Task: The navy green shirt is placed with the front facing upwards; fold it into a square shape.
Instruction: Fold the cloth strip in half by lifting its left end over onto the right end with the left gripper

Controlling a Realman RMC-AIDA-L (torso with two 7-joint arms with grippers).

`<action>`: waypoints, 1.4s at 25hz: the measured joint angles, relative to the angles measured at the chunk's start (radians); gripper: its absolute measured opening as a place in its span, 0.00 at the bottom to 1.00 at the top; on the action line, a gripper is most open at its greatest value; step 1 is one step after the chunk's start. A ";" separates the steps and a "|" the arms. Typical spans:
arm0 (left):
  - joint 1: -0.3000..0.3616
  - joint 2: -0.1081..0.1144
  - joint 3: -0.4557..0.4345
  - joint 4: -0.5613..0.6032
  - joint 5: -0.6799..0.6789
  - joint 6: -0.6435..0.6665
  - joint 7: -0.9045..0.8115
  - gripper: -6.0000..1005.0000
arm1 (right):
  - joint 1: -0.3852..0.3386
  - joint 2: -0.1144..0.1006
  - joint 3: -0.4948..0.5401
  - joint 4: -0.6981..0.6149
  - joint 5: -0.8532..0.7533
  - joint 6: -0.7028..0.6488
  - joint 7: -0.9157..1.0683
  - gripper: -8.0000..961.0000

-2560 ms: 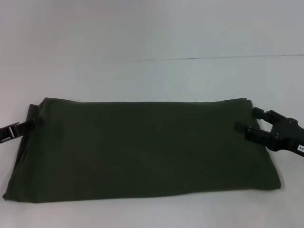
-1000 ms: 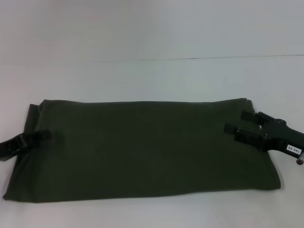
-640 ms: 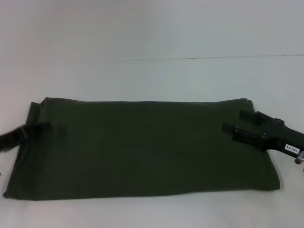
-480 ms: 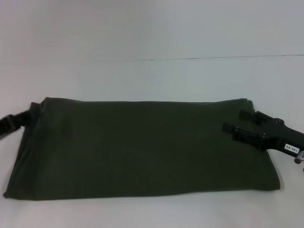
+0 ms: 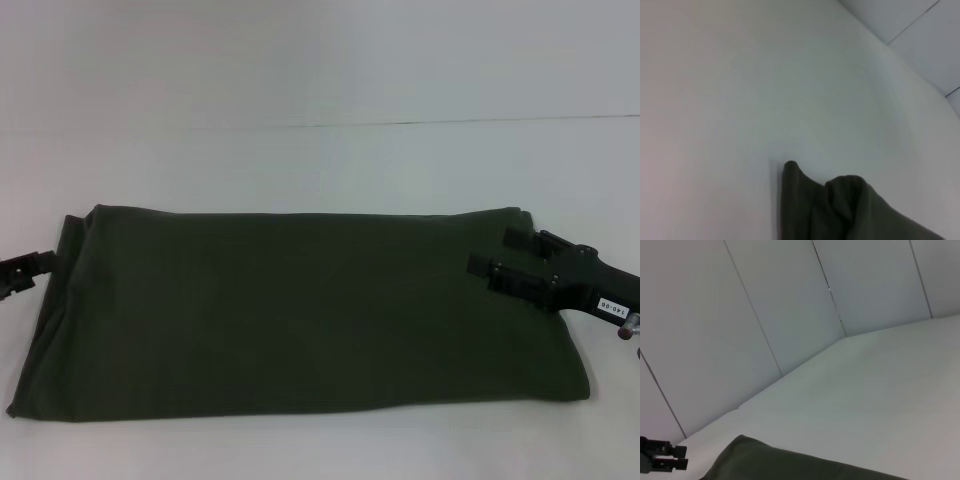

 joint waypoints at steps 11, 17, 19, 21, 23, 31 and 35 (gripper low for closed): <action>-0.044 0.004 0.132 0.072 0.090 0.000 -0.142 0.59 | -0.003 0.000 0.000 0.002 -0.002 0.004 0.000 0.96; -0.046 0.011 0.142 0.152 0.134 0.049 -0.210 0.59 | -0.001 0.000 -0.013 0.002 -0.002 0.014 0.000 0.96; -0.051 0.012 0.146 0.150 0.160 0.040 -0.221 0.59 | -0.001 0.001 -0.016 0.001 -0.002 0.017 0.000 0.96; -0.055 0.012 0.151 0.143 0.176 0.030 -0.227 0.59 | 0.000 0.001 -0.018 0.001 -0.002 0.018 -0.001 0.96; -0.057 0.012 0.152 0.138 0.179 0.025 -0.227 0.59 | 0.000 0.002 -0.021 0.001 -0.002 0.018 -0.001 0.96; -0.063 0.012 0.182 0.102 0.187 -0.022 -0.228 0.59 | -0.001 0.002 -0.025 0.001 -0.002 0.019 0.000 0.96; -0.065 0.011 0.200 0.096 0.189 -0.040 -0.228 0.59 | -0.001 0.002 -0.026 0.002 -0.002 0.019 0.000 0.96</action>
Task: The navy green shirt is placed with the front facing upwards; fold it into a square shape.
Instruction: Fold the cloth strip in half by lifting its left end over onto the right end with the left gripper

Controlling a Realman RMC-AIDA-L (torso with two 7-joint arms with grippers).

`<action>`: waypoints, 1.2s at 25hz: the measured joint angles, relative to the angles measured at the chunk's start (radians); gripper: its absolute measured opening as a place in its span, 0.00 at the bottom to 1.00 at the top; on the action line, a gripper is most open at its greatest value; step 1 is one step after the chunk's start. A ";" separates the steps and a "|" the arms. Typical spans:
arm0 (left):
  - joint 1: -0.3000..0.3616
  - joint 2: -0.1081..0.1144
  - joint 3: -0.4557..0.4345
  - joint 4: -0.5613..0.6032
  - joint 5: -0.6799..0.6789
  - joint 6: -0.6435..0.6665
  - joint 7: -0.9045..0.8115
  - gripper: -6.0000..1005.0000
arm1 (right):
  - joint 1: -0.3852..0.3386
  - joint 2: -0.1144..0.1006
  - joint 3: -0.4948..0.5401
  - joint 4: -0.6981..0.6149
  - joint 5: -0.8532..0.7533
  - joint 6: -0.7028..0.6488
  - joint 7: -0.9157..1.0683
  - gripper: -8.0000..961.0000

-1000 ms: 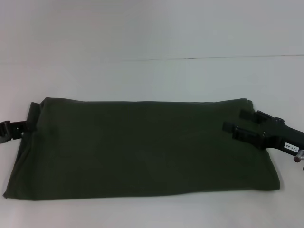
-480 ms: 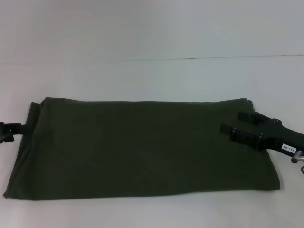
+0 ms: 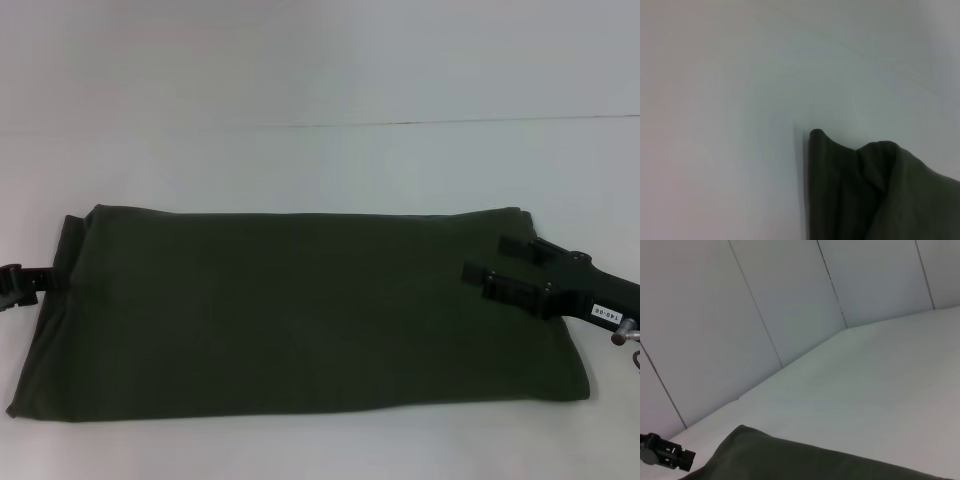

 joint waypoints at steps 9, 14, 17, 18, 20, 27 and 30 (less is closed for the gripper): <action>0.001 -0.005 0.007 -0.007 0.031 -0.030 -0.003 0.59 | -0.001 0.000 0.000 0.003 0.000 0.000 0.000 0.96; -0.001 -0.006 0.008 -0.012 0.047 -0.033 -0.007 0.60 | 0.000 0.000 0.000 0.003 0.000 0.000 0.000 0.96; -0.004 -0.006 0.008 -0.013 0.047 -0.033 -0.007 0.60 | 0.000 0.000 0.000 0.003 0.000 0.000 0.000 0.96; -0.005 -0.007 0.008 -0.013 0.047 -0.033 -0.007 0.60 | 0.000 0.000 0.000 0.003 0.000 0.000 0.000 0.96; -0.008 -0.007 0.010 -0.014 0.047 -0.032 -0.008 0.60 | 0.000 0.000 0.000 0.003 0.000 0.000 0.000 0.96; -0.014 -0.007 0.030 -0.023 0.047 -0.043 -0.009 0.60 | 0.000 0.000 0.000 0.006 0.000 0.000 0.000 0.96; -0.015 -0.007 0.030 -0.023 0.045 -0.045 -0.009 0.60 | 0.000 0.000 0.000 0.006 0.000 0.001 0.000 0.96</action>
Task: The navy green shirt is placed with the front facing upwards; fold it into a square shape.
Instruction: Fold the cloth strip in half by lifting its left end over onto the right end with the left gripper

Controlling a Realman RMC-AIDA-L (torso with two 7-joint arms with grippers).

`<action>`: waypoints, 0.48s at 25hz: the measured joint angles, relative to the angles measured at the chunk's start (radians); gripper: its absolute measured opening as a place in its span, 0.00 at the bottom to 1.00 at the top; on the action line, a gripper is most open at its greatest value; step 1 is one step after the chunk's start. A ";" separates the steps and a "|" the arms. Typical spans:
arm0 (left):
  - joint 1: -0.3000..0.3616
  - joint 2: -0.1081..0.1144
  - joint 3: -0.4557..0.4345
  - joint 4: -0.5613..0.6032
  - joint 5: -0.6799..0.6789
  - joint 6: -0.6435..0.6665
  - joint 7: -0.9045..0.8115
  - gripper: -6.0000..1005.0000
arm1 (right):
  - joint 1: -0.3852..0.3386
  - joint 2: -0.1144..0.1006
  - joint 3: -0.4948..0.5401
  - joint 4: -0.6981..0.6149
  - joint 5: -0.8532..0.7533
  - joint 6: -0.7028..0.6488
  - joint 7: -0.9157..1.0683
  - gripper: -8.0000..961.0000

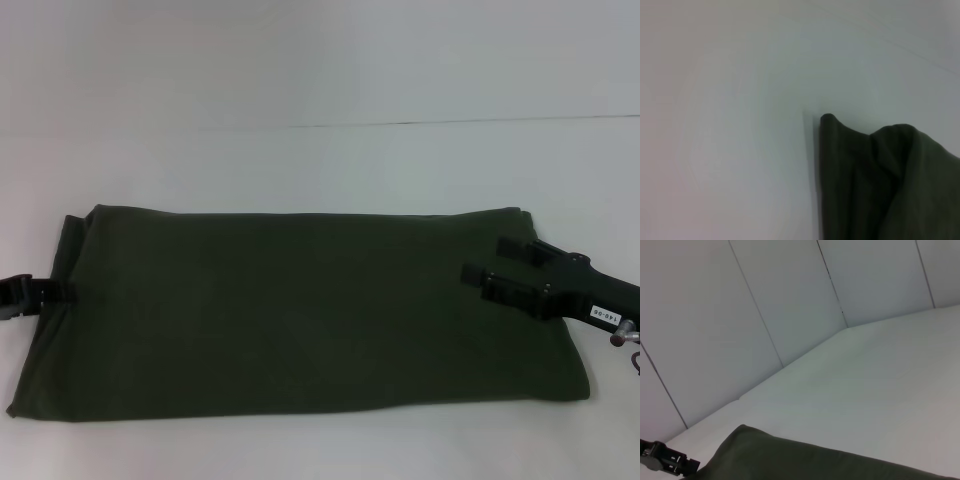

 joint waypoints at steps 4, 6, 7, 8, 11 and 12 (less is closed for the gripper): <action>0.000 0.001 -0.001 0.000 -0.005 0.007 0.004 0.60 | 0.000 0.000 0.000 0.000 0.000 0.000 0.000 0.96; -0.001 0.001 -0.001 0.000 -0.005 0.010 0.004 0.60 | 0.000 0.000 0.000 0.000 0.000 0.001 0.000 0.96; -0.001 0.002 -0.002 0.000 -0.007 0.011 0.005 0.60 | 0.000 0.000 0.000 0.000 0.000 0.001 0.000 0.96; -0.001 0.002 -0.004 0.000 -0.009 0.013 0.005 0.60 | 0.000 0.000 0.000 0.000 0.000 0.001 0.000 0.96; -0.001 0.005 -0.008 0.000 -0.017 0.022 0.004 0.73 | 0.000 0.000 0.000 0.001 0.000 0.001 0.000 0.96; -0.001 0.006 -0.009 0.000 -0.018 0.023 0.002 0.77 | 0.000 0.000 0.000 0.002 0.000 0.001 0.000 0.96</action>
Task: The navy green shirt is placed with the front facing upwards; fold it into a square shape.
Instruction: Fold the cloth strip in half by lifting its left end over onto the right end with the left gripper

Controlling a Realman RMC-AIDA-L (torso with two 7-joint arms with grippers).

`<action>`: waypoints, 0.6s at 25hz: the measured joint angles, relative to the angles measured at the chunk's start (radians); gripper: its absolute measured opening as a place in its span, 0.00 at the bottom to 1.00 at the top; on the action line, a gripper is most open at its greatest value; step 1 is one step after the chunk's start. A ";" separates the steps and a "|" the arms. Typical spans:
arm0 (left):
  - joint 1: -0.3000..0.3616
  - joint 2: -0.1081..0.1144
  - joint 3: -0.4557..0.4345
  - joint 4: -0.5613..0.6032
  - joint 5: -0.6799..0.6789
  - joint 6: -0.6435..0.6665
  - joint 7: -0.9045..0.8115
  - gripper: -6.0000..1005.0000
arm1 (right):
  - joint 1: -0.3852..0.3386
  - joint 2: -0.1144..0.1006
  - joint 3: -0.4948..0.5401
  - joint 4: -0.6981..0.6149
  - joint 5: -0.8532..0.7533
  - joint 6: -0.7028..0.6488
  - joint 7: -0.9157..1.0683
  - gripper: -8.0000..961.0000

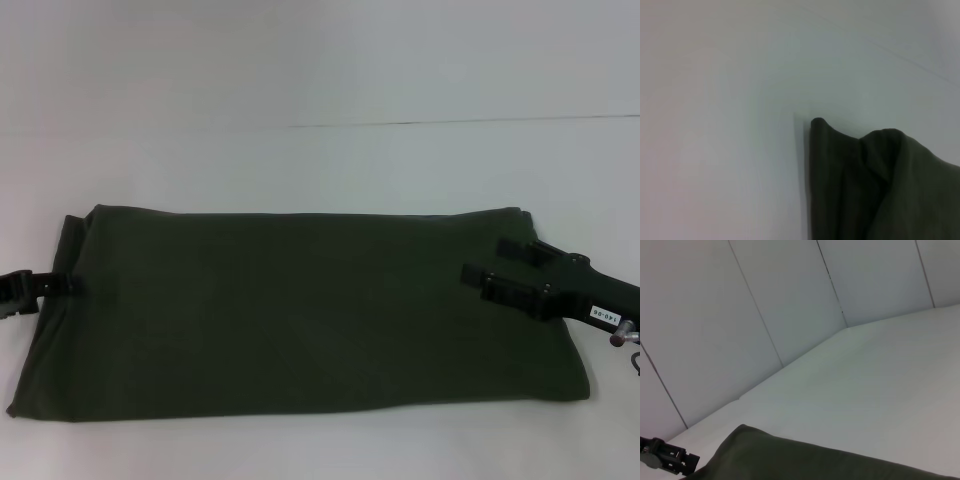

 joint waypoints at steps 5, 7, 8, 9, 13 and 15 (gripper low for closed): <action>-0.001 0.001 0.000 0.000 -0.001 0.002 -0.003 0.84 | 0.000 0.000 0.000 0.001 0.000 0.000 0.000 0.96; -0.002 -0.001 0.002 -0.001 -0.001 0.002 -0.003 0.84 | 0.000 0.000 0.000 0.002 0.000 0.000 0.000 0.96; -0.003 -0.001 0.002 -0.001 -0.001 0.003 -0.003 0.84 | 0.000 0.000 0.000 0.002 0.000 0.000 0.000 0.96; -0.004 -0.001 0.002 -0.001 -0.001 0.004 -0.003 0.84 | 0.000 0.000 0.000 0.003 0.000 0.000 0.000 0.96; -0.006 -0.002 0.001 -0.003 -0.001 0.007 -0.003 0.84 | 0.000 0.000 0.000 0.003 0.000 0.000 0.000 0.96; -0.007 -0.001 0.001 -0.011 -0.001 0.007 -0.003 0.84 | 0.000 0.000 0.000 0.003 0.000 -0.001 0.000 0.96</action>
